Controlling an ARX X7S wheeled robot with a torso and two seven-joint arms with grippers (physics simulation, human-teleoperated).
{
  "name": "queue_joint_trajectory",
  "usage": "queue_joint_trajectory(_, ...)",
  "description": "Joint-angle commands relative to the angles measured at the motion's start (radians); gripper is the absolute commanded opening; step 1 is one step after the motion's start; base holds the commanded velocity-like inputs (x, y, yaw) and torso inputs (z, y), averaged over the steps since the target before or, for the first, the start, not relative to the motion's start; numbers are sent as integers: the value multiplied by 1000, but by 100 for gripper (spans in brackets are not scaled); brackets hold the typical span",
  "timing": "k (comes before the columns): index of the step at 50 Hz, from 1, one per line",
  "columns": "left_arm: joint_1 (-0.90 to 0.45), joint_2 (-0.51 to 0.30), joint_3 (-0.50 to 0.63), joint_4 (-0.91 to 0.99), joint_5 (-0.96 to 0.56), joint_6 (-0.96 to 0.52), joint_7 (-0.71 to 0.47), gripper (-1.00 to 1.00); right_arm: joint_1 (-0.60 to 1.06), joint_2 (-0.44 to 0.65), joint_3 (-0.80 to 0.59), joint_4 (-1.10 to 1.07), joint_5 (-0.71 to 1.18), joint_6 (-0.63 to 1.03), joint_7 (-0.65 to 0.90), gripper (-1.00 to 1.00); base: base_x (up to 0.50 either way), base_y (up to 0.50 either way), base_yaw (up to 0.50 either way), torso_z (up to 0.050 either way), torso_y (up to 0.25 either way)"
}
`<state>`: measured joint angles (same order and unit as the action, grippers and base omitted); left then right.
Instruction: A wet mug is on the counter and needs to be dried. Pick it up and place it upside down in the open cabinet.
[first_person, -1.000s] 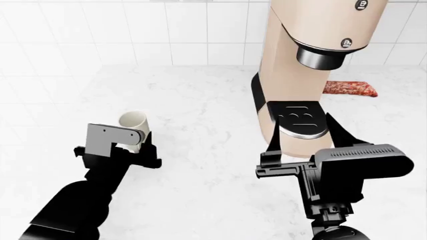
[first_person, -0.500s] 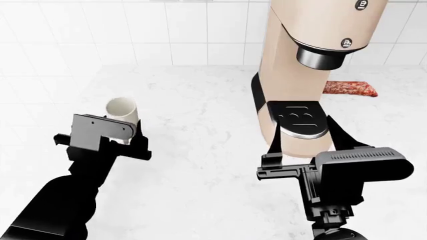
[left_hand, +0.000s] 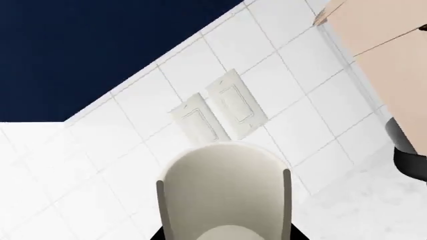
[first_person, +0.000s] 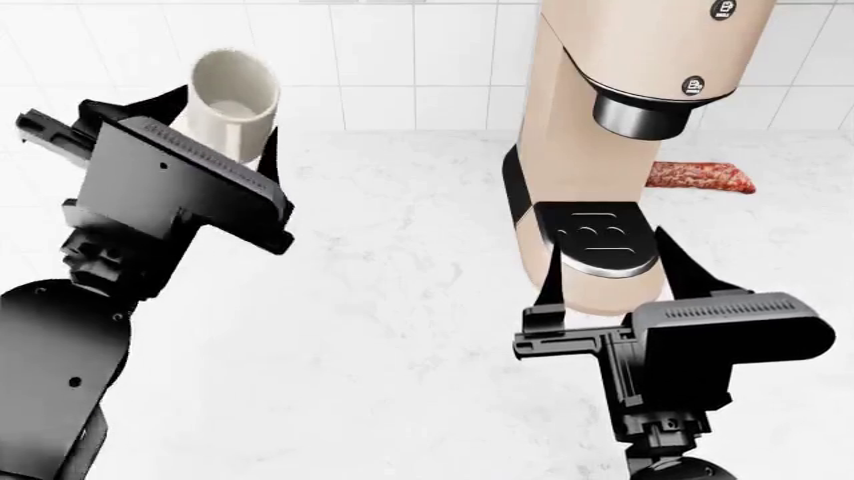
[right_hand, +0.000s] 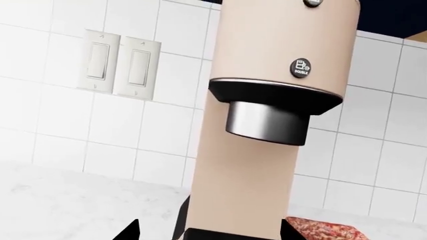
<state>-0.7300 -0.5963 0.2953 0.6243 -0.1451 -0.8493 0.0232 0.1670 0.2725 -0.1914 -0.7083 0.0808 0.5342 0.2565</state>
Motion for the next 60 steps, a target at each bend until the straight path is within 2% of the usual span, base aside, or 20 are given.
queue_joint_trajectory(1, -168, -168, 312, 1, 246, 132, 33, -100, 15, 6, -5, -30, 7, 31, 2, 100, 0, 0, 0, 0, 0)
queue_joint_trajectory(7, -261, -252, 542, -112, 539, 334, 50, -100, 26, 9, -6, -36, 12, 43, 0, 100, 0, 0, 0, 0, 0)
queue_joint_trajectory(12, -309, -293, 660, -162, 716, 452, 72, -100, 31, 10, -9, -35, 15, 43, 0, 100, 0, 0, 0, 0, 0)
queue_joint_trajectory(19, -366, -329, 783, -216, 926, 615, 88, -100, 20, 11, -4, -37, 23, 30, 3, 100, 0, 0, 0, 0, 0)
queue_joint_trajectory(29, -423, -353, 896, -288, 1136, 798, 79, -100, 9, 13, 5, -42, 36, 16, 5, 100, 0, 0, 0, 0, 0)
queue_joint_trajectory(42, -566, -363, 970, -321, 1310, 1026, 88, -100, 11, 9, 2, -44, 76, 26, -10, 100, 0, 0, 0, 0, 0)
queue_joint_trajectory(47, -673, -364, 962, -304, 1345, 1126, 68, -100, 45, 10, 42, -107, 204, 128, -63, 100, 0, 0, 0, 0, 0)
queue_joint_trajectory(54, -850, -345, 926, -311, 1381, 1267, -47, -100, 87, 5, 123, -185, 359, 243, -94, 100, 0, 0, 0, 0, 0)
queue_joint_trajectory(60, -928, -337, 900, -328, 1421, 1318, -158, -100, 124, -12, 208, -218, 531, 366, -95, 100, 0, 0, 0, 0, 0)
